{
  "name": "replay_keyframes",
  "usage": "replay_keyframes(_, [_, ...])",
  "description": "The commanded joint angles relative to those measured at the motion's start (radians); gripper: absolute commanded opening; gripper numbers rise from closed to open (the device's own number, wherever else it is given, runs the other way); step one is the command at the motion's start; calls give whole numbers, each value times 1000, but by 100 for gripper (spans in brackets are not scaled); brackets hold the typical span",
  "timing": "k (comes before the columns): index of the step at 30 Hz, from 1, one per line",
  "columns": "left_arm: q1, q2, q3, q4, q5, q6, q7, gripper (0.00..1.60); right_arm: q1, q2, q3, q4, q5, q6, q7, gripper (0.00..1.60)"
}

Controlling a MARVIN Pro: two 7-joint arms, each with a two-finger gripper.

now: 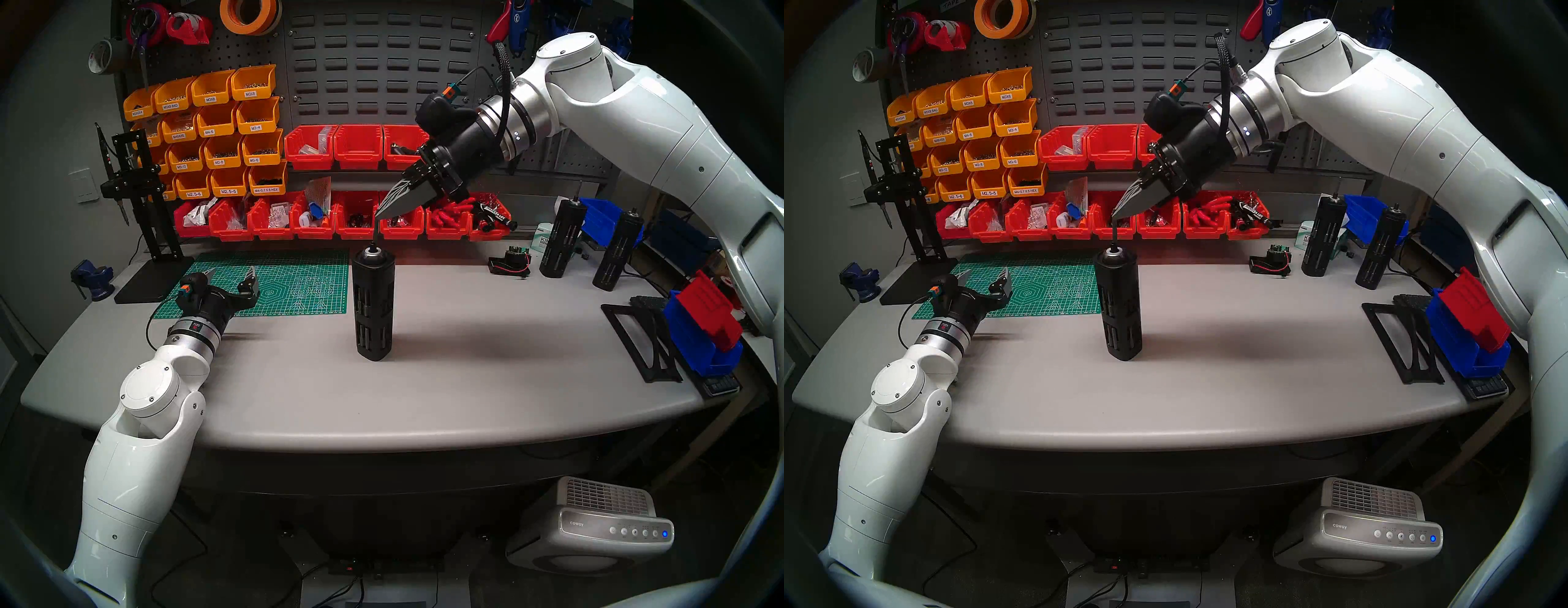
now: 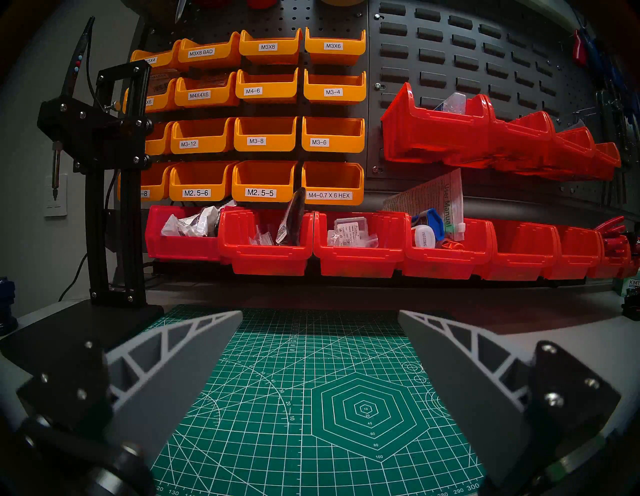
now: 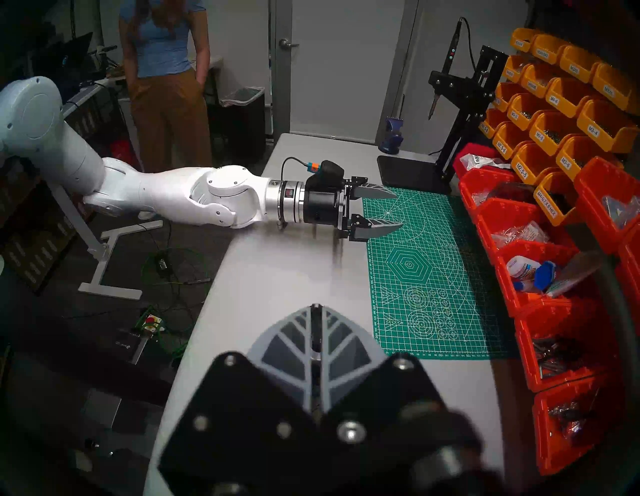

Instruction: Pick a screwdriver bit and insert it into the screwdriver

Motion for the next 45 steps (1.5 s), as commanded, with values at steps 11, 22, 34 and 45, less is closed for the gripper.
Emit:
replay_keyframes(11, [-24, 0, -10, -29, -1, -19, -1, 160, 41, -21, 11, 29, 3, -10, 30, 0])
replay_keyframes(22, [-24, 0, -10, -29, 0, -19, -1, 160, 40, -34, 2, 48, 3, -19, 38, 0])
replay_keyframes(34, [-24, 0, -10, -29, 0, -19, -1, 160, 42, -39, -10, 58, 1, -22, 49, 0])
replay_keyframes(45, [-24, 0, -10, -29, 0, -19, -1, 160, 43, -37, -18, 58, 4, -21, 54, 0])
